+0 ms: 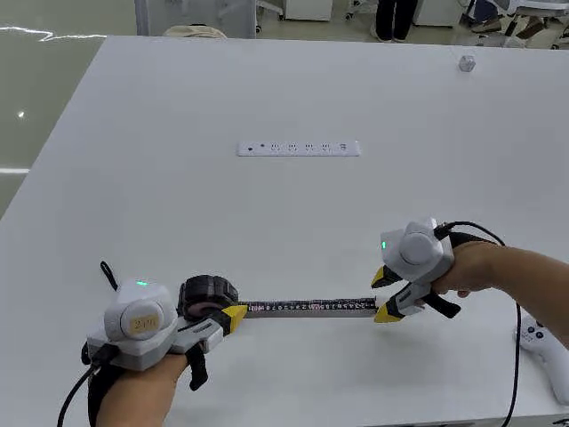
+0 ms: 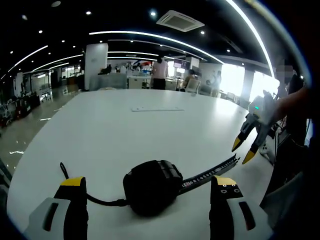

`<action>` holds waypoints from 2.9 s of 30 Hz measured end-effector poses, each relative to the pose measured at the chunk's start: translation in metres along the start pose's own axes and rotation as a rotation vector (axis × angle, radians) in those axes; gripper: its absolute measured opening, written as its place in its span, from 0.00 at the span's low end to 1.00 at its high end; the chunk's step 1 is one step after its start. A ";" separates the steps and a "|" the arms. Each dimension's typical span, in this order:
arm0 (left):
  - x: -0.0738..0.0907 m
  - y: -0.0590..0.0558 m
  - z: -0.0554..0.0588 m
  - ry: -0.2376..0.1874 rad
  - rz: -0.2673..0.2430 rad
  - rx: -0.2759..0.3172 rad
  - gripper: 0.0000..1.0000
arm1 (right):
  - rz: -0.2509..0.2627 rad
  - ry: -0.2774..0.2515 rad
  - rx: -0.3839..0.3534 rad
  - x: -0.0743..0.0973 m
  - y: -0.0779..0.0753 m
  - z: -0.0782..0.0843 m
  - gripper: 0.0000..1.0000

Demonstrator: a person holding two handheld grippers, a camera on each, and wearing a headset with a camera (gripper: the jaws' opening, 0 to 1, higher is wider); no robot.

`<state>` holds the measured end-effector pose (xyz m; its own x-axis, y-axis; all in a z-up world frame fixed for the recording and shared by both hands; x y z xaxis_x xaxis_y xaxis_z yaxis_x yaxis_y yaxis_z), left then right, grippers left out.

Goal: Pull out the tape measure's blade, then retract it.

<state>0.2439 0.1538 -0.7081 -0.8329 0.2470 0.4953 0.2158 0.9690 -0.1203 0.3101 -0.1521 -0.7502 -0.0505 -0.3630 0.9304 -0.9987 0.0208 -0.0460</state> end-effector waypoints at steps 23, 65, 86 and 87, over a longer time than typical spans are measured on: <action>-0.006 0.001 0.008 0.027 -0.032 0.071 0.99 | -0.050 0.130 -0.002 -0.013 -0.004 -0.001 0.15; -0.042 -0.007 0.011 0.178 -0.073 0.003 0.61 | -0.040 0.186 -0.101 -0.014 -0.006 -0.002 0.14; -0.043 -0.006 0.013 0.175 -0.064 -0.008 0.59 | -0.028 0.154 -0.085 -0.014 -0.004 -0.002 0.14; -0.043 -0.006 0.013 0.177 -0.062 -0.011 0.59 | -0.028 0.154 -0.083 -0.014 -0.005 -0.001 0.14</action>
<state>0.2718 0.1375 -0.7393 -0.7419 0.1813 0.6455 0.1733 0.9819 -0.0765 0.3153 -0.1458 -0.7625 -0.0148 -0.2179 0.9758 -0.9958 0.0914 0.0053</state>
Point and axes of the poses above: the centre of the closed fingertips' face, and the gripper's own axes: x roughly backward along the fingers, y roughly to its left, z roughly out of its underside, the point moved 5 cm from there along x, roughly backward along the fingers, and after that the axes turned 3 degrees about z, right-handed, at the moved point
